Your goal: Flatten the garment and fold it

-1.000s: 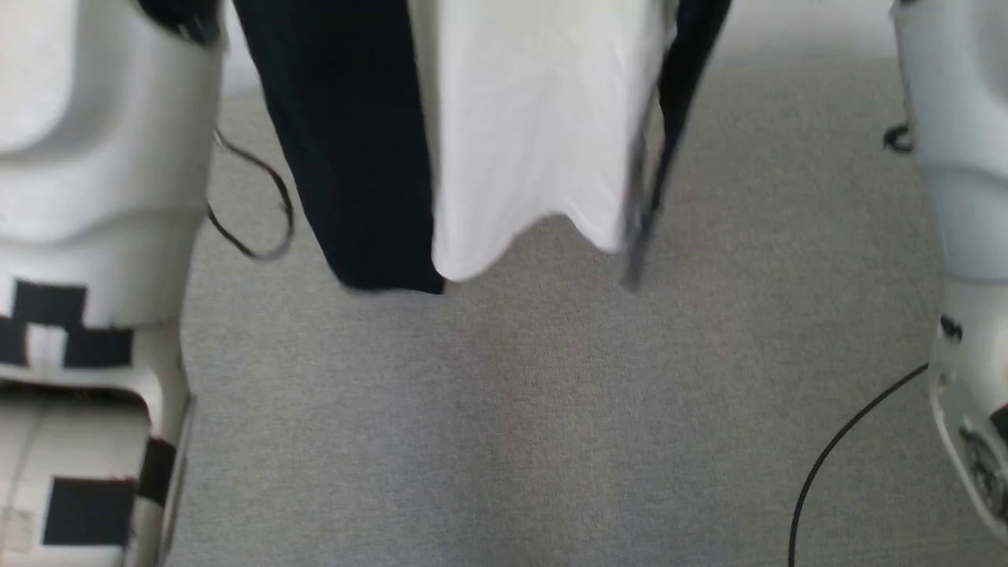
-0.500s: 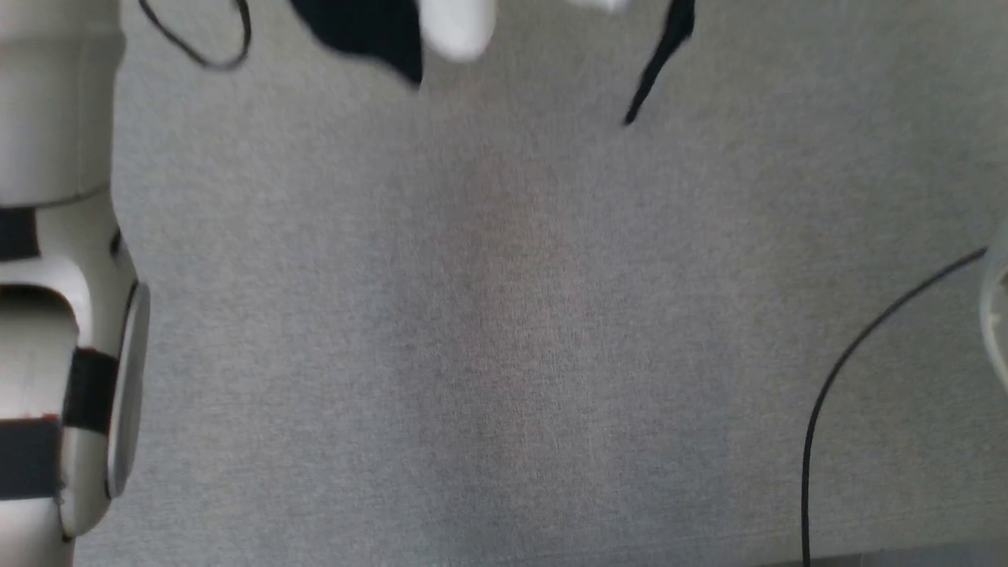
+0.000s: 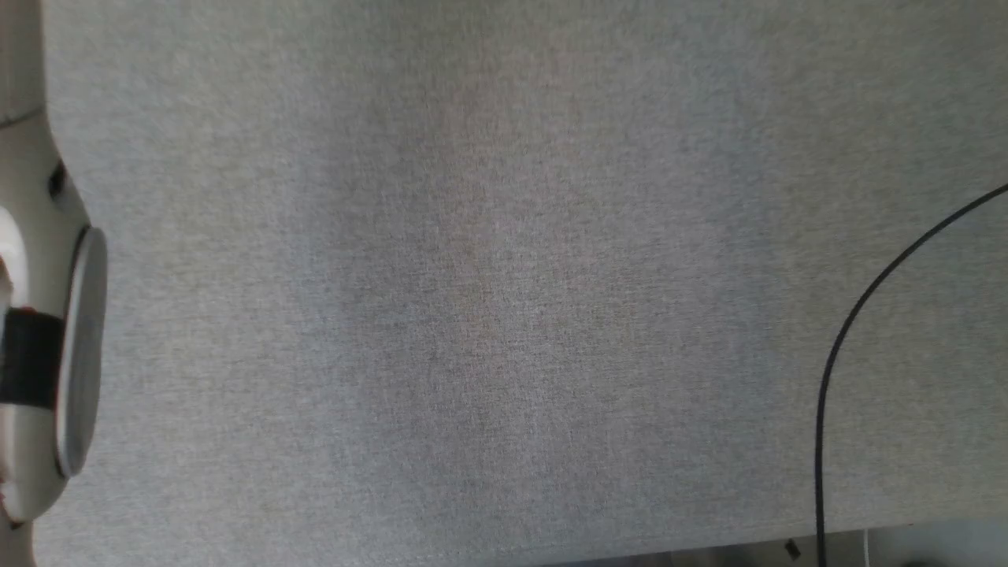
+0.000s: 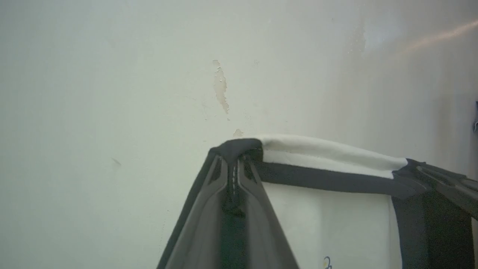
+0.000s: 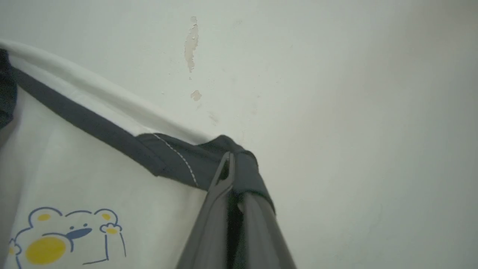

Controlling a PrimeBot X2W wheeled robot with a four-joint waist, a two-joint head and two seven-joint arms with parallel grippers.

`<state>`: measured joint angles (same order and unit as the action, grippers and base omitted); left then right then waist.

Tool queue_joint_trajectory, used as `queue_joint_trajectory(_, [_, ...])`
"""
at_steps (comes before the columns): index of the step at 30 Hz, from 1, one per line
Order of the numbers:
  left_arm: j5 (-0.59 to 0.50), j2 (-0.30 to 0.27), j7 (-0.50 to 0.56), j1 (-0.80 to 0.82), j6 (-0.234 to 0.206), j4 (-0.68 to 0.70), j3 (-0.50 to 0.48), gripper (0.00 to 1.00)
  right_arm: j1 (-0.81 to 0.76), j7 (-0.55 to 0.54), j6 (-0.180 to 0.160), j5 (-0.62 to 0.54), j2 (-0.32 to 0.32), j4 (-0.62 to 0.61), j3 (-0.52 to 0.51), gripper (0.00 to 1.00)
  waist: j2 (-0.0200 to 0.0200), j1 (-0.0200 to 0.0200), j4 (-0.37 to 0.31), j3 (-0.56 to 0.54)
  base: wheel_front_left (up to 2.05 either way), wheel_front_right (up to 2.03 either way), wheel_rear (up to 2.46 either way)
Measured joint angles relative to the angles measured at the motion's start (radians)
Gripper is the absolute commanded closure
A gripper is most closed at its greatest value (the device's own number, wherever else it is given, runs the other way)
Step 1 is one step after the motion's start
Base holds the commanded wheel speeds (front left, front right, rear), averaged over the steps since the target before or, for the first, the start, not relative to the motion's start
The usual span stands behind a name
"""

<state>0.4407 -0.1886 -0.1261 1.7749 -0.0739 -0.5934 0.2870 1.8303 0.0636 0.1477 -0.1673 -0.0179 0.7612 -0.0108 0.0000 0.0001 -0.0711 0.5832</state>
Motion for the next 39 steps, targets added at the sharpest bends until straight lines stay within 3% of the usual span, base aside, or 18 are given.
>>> queue_joint_trajectory(8, [-0.013,0.007,-0.080,0.057,0.004,-0.013,0.007,1.00,0.042,0.037,0.000,-0.114,0.002,-0.006,-0.025,1.00,0.0000,0.0000,0.004,0.120,0.00,0.00,0.00])
queue_joint_trajectory(20, [-0.010,0.002,-0.118,0.061,0.023,-0.011,-0.011,1.00,0.058,0.095,0.000,-0.184,0.001,-0.047,-0.021,1.00,0.0000,0.0000,0.026,0.289,0.00,0.00,0.00])
queue_joint_trajectory(28, [0.003,-0.008,-0.122,0.037,0.078,-0.003,-0.010,1.00,0.044,0.114,-0.007,-0.212,-0.013,-0.045,0.007,1.00,0.0000,0.0000,0.046,0.353,0.00,0.00,0.00])
queue_joint_trajectory(32, [0.019,-0.033,-0.118,-0.025,0.117,0.008,-0.007,1.00,0.009,0.122,-0.007,-0.199,-0.016,-0.027,0.041,1.00,0.0000,0.0000,0.061,0.357,0.00,0.00,0.00])
queue_joint_trajectory(39, [0.105,-0.059,-0.016,-0.164,0.154,0.081,-0.003,1.00,-0.083,0.099,-0.010,-0.085,-0.036,0.004,0.139,1.00,0.0000,-0.0003,0.069,0.319,0.00,0.00,0.00])
